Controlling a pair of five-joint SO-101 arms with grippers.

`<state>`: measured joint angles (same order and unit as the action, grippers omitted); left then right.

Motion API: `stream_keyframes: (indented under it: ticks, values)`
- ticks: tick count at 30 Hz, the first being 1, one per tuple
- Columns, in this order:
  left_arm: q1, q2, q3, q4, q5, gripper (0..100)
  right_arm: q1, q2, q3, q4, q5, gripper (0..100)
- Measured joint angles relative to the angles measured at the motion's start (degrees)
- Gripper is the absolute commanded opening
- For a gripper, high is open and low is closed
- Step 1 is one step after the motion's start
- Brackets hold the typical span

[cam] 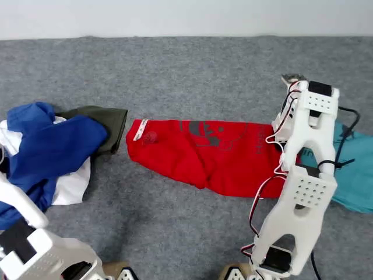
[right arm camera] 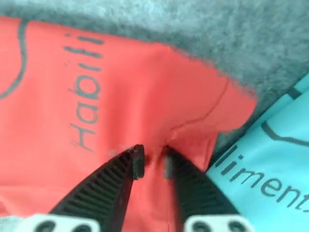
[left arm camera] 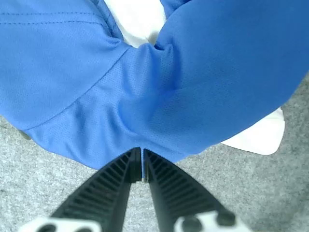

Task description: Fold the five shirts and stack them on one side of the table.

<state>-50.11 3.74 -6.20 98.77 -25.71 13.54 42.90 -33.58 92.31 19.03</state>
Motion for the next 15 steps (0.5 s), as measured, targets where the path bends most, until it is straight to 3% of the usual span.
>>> stream_keyframes:
  ticks: [15]
  values:
    - [0.0,0.0,0.0,0.0,0.0,2,0.0,0.0,0.0,1.49,0.09,17.7]
